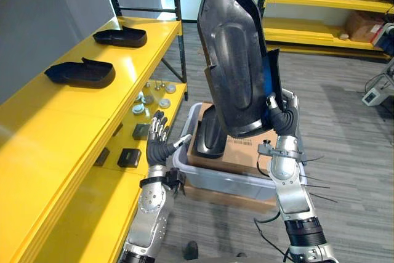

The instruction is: Walk over and take plastic housings, then place them on the shelf

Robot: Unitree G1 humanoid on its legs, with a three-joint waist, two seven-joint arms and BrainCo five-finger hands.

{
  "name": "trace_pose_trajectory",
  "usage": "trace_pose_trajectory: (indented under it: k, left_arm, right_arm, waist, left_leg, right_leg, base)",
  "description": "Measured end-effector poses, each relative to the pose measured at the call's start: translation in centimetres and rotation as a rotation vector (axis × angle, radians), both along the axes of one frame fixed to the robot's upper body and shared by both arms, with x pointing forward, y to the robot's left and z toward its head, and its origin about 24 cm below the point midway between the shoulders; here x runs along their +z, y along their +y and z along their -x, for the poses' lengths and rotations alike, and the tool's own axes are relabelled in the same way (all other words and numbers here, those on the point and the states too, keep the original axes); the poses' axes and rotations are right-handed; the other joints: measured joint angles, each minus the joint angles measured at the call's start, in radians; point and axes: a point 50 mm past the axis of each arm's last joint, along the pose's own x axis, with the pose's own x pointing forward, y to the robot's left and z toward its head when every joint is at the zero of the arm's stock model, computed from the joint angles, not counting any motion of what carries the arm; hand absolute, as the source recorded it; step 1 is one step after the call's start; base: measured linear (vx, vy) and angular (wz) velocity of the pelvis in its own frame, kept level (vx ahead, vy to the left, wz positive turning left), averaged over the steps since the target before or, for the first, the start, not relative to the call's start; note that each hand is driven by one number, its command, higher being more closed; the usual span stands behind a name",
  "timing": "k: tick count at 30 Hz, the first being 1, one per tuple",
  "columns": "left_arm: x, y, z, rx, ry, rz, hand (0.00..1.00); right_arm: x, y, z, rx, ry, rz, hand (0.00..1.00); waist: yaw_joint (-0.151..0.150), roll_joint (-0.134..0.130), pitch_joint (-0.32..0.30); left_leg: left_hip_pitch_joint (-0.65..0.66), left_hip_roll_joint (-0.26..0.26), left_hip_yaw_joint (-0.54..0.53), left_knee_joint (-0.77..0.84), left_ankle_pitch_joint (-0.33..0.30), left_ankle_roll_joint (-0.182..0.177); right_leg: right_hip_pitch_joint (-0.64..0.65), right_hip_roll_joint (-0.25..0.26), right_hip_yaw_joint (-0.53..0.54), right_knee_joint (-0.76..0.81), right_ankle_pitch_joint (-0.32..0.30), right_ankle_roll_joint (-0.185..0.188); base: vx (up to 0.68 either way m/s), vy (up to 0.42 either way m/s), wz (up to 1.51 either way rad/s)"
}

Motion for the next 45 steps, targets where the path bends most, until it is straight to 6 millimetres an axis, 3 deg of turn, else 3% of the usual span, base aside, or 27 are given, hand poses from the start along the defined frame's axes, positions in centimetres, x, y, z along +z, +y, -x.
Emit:
trace_pose_trajectory:
  k: [7,17,29,30,36,37,40,45]
  left_arm:
    - [0.2,-1.0,0.2,-0.049,-0.002,0.045,0.00]
    - [1.9,-2.9,-0.4,-0.127,-0.073,0.056,0.00]
    - [-0.4,-3.4,-1.5,-0.095,0.039,0.003,0.00]
    - [-0.5,-3.5,-1.6,-0.094,0.046,0.001,1.00]
    - [-1.5,-2.6,-1.9,-0.047,0.097,-0.033,1.00]
    - [-1.6,-2.5,-1.9,-0.046,0.101,-0.039,1.00]
    - [-2.3,-2.2,-1.9,-0.041,0.131,-0.060,1.00]
    - [-1.6,-1.7,-2.5,-0.003,0.112,-0.062,1.00]
  right_arm:
    - [-2.4,-0.2,-0.6,-0.018,0.130,0.079,1.00]
    - [-3.1,3.1,-0.5,0.122,0.158,0.162,1.00]
    - [-3.3,5.4,0.0,0.220,0.156,0.147,1.00]
    - [-3.3,5.6,0.1,0.229,0.156,0.146,1.00]
    - [-3.6,6.3,0.4,0.272,0.159,0.166,1.00]
    - [-3.6,6.3,0.4,0.278,0.158,0.172,0.00]
    - [-3.5,6.7,0.6,0.305,0.153,0.162,0.00]
    - [-2.8,7.5,1.0,0.398,0.134,0.096,0.00]
  waist:
    - [0.012,-0.001,-0.003]
    - [0.012,-0.001,-0.007]
    - [0.011,-0.001,-0.030]
    - [0.011,-0.002,-0.030]
    - [0.013,-0.015,-0.042]
    - [0.013,-0.017,-0.044]
    - [0.012,-0.020,-0.046]
    - [0.012,-0.019,-0.047]
  left_leg:
    - [0.000,-0.001,-0.014,0.000,0.004,0.005]
    - [0.001,-0.001,-0.018,0.000,0.004,0.005]
    - [0.005,0.002,0.008,0.000,0.001,0.000]
    - [0.006,0.002,0.009,0.000,0.000,0.000]
    - [-0.004,0.011,0.016,0.001,-0.003,-0.005]
    - [-0.007,0.013,0.017,0.001,-0.003,-0.005]
    - [-0.007,0.019,0.022,0.001,-0.003,-0.005]
    - [-0.003,0.024,0.028,0.001,-0.004,-0.006]
  right_leg:
    - [0.004,0.000,-0.012,0.000,0.001,0.000]
    - [0.004,0.001,-0.012,0.003,0.000,-0.001]
    - [-0.002,0.002,0.010,0.003,-0.001,-0.004]
    - [-0.002,0.002,0.012,0.002,-0.001,-0.004]
    - [-0.003,0.004,0.020,-0.020,0.016,-0.013]
    - [-0.003,0.007,0.020,-0.026,0.020,-0.013]
    - [-0.002,0.019,0.025,-0.036,0.027,-0.014]
    - [-0.002,0.026,0.032,-0.035,0.024,-0.018]
  base:
    - [0.02,-0.019,0.05]
    - [0.00,0.000,0.00]
    - [0.00,-0.001,-0.05]
    - [0.00,-0.008,-0.09]
    - [0.00,-0.008,-0.04]
    - [0.01,-0.033,-0.07]
    - [0.01,-0.037,-0.07]
    - [0.01,-0.014,-0.04]
